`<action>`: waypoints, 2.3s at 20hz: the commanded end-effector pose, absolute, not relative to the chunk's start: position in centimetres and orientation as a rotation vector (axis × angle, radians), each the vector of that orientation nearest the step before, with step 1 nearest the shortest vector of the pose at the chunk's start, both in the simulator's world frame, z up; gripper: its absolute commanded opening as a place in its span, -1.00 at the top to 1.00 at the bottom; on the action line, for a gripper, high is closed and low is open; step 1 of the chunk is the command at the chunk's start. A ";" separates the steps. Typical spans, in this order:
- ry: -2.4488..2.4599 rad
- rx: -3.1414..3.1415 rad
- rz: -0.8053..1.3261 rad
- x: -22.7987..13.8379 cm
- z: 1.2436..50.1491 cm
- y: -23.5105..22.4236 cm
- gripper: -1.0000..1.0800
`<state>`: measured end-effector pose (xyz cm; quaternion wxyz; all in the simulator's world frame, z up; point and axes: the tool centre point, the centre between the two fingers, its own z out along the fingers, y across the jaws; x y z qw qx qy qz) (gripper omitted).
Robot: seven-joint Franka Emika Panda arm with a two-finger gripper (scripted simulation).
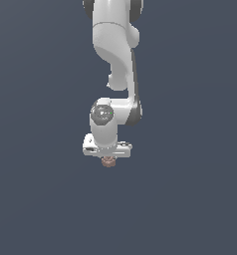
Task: Pick up the object and move it to a goal position.
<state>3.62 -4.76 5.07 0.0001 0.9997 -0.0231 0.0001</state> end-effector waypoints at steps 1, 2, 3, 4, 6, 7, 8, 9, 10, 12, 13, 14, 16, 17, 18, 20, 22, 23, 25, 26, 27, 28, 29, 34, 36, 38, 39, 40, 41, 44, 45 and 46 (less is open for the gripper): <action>-0.072 3.141 0.000 3.6 5.0 -4.7 1.00; -0.072 3.141 0.000 3.6 5.0 -4.7 1.00; -0.072 3.141 0.000 3.6 5.1 -4.7 1.00; -0.072 3.141 0.000 3.6 5.2 -4.6 1.00; -0.072 3.141 0.000 3.7 5.6 -4.2 1.00; -0.072 3.141 0.000 3.8 6.0 -4.0 1.00; -0.072 3.141 0.000 3.8 6.3 -3.6 1.00; -0.072 3.141 0.000 3.9 6.8 -3.2 1.00; -0.072 3.141 0.000 4.0 7.3 -2.7 1.00; -0.072 3.140 0.000 4.2 8.6 -1.7 1.00; -0.072 3.140 0.000 4.4 9.3 -1.1 1.00; -0.072 3.140 0.000 4.5 10.0 -0.4 1.00; -0.073 3.140 0.000 4.8 11.6 1.0 1.00; -0.073 3.140 0.000 4.9 12.5 1.7 1.00; -0.073 3.140 0.000 5.1 13.4 2.5 1.00; -0.073 3.140 0.000 5.4 15.1 4.1 1.00; -0.073 3.140 0.000 5.8 16.9 5.6 1.00; -0.073 3.140 0.000 6.0 17.8 6.4 1.00; -0.073 3.140 0.000 6.3 19.6 8.0 1.00; -0.073 3.140 0.000 6.5 20.5 8.7 1.00; -0.073 3.140 0.000 6.7 21.4 9.5 1.00; -0.073 3.140 0.000 6.9 22.2 10.3 1.00; -0.073 3.140 0.000 7.1 23.1 11.0 1.00; -0.073 3.140 0.000 8.0 26.9 14.4 1.00; -0.073 3.140 0.000 8.3 28.2 15.5 1.00; -0.073 3.140 0.000 8.6 29.3 16.5 1.00; -0.073 3.140 0.000 8.7 29.9 17.0 1.00; -0.073 3.140 0.000 8.9 30.4 17.4 1.00; -0.073 3.140 0.000 9.0 30.8 17.8 1.00; -0.073 3.140 0.000 9.3 31.9 18.8 1.00; -0.073 3.140 0.000 9.4 32.2 19.1 1.00; -0.073 3.140 0.000 9.5 32.5 19.3 1.00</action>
